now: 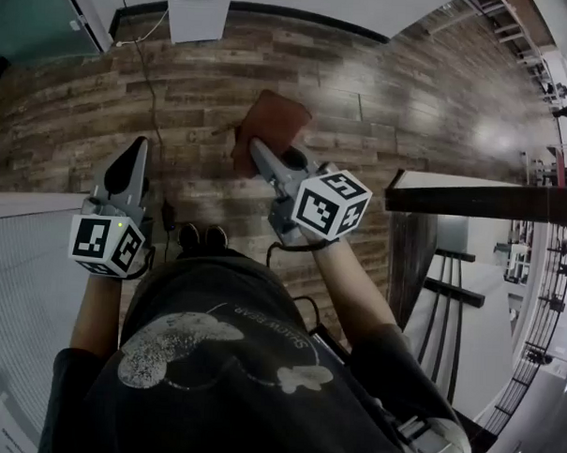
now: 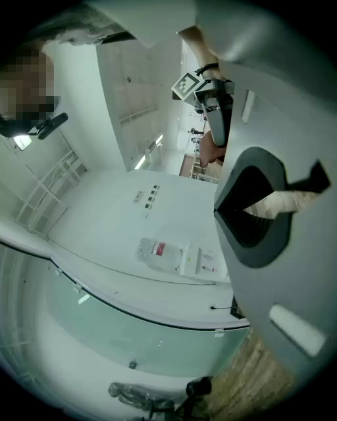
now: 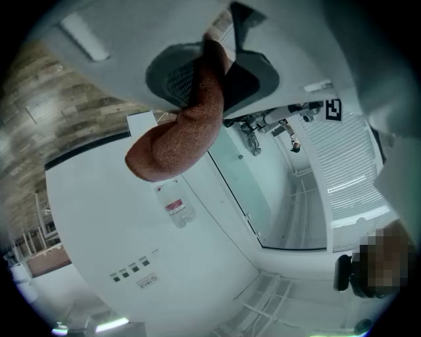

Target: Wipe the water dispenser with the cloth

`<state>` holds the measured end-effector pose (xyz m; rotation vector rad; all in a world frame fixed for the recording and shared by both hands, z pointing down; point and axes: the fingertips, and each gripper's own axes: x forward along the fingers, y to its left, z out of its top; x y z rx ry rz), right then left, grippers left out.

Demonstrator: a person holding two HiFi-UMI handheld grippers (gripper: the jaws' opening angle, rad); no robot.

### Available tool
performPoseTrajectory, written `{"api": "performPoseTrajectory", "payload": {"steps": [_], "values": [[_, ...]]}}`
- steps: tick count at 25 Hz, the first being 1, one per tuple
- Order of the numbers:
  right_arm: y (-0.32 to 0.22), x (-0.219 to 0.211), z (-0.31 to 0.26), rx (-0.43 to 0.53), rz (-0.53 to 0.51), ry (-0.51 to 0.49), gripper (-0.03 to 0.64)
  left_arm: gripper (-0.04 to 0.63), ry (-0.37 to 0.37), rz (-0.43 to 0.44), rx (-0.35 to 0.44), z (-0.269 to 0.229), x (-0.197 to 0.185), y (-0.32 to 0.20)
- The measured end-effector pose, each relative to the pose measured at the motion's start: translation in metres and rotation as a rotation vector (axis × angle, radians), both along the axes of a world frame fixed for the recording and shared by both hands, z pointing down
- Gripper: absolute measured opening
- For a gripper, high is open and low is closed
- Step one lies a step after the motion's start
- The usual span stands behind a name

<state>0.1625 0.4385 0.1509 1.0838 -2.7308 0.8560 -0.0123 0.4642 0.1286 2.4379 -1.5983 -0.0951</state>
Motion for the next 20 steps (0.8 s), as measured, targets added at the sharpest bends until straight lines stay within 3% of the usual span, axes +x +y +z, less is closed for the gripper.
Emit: {"api": "performPoseTrajectory", "payload": {"steps": [5,10,15,20], "values": [[0.02,-0.012,0.016,-0.024,0.053,0.02,0.055,0.018,-0.03,0.035,-0.031,0.006,0.0,0.02],[0.033,-0.037,0.034,-0.02,0.011,0.087,0.055,0.018,-0.025,0.03,-0.06,0.015,-0.005,0.025],[0.04,-0.052,0.042,-0.022,-0.002,0.089,0.055,0.018,-0.017,0.026,-0.067,0.019,-0.012,0.024],[0.041,-0.047,0.053,-0.006,0.075,0.112,0.057,0.018,-0.007,0.04,-0.084,0.032,-0.021,0.029]]}}
